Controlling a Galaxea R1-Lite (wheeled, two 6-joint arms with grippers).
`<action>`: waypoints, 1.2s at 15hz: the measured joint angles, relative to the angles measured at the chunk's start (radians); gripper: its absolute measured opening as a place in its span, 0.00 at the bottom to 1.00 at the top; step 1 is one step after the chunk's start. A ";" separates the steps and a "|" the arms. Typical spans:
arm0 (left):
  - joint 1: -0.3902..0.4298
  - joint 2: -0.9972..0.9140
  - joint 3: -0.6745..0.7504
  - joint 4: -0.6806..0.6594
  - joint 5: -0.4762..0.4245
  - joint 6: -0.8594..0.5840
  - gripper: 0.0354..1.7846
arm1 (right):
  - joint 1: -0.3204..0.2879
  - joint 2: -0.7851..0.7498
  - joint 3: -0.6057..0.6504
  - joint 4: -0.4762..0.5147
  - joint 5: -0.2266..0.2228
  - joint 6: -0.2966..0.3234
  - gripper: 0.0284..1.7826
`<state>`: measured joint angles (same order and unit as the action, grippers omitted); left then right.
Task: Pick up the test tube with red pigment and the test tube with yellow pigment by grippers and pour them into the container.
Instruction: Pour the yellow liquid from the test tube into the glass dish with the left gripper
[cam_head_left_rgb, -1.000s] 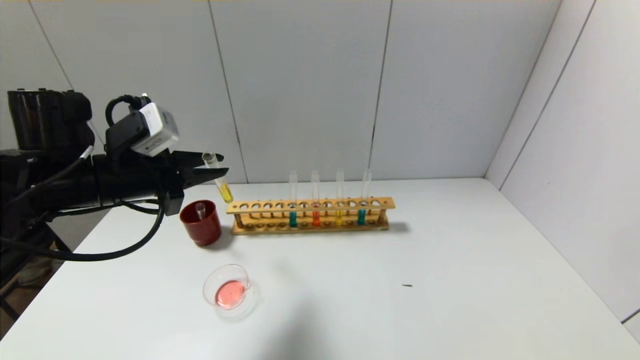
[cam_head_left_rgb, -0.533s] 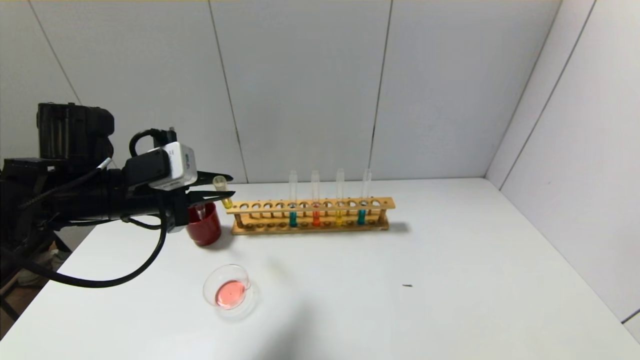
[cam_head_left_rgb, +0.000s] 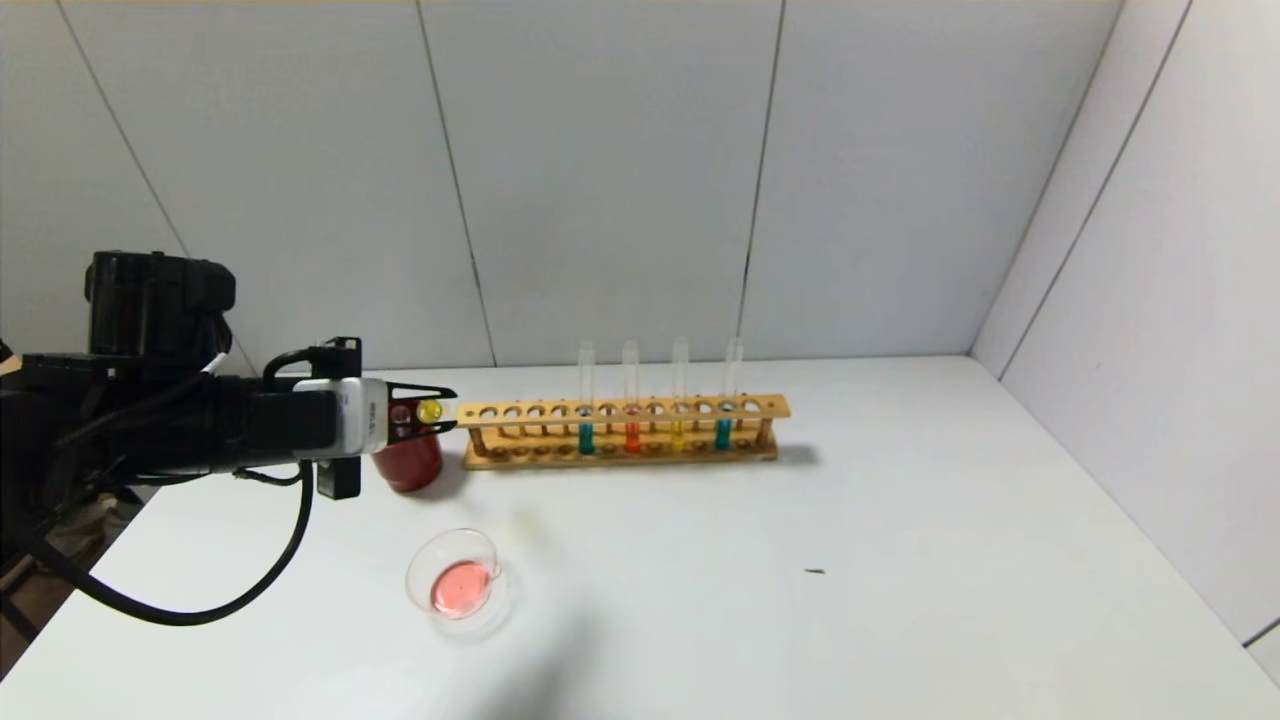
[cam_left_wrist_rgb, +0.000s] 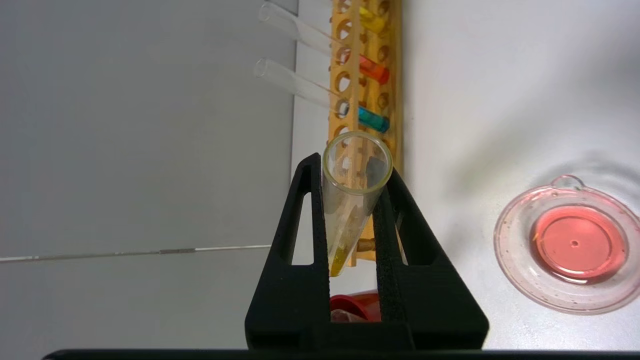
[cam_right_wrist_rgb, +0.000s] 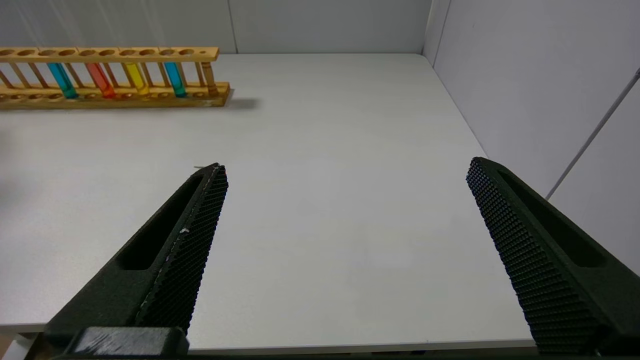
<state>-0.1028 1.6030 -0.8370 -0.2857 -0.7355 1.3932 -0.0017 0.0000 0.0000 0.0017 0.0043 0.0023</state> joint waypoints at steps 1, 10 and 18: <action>0.000 0.001 0.006 -0.008 -0.028 0.020 0.15 | 0.000 0.000 0.000 0.000 0.000 0.000 0.98; 0.089 0.051 0.150 -0.281 -0.267 0.067 0.15 | 0.000 0.000 0.000 0.000 0.000 0.000 0.98; 0.138 0.203 0.167 -0.565 -0.341 0.101 0.15 | 0.000 0.000 0.000 0.000 0.000 0.000 0.98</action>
<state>0.0355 1.8055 -0.6704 -0.8509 -1.0766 1.4940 -0.0017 0.0000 0.0000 0.0017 0.0043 0.0019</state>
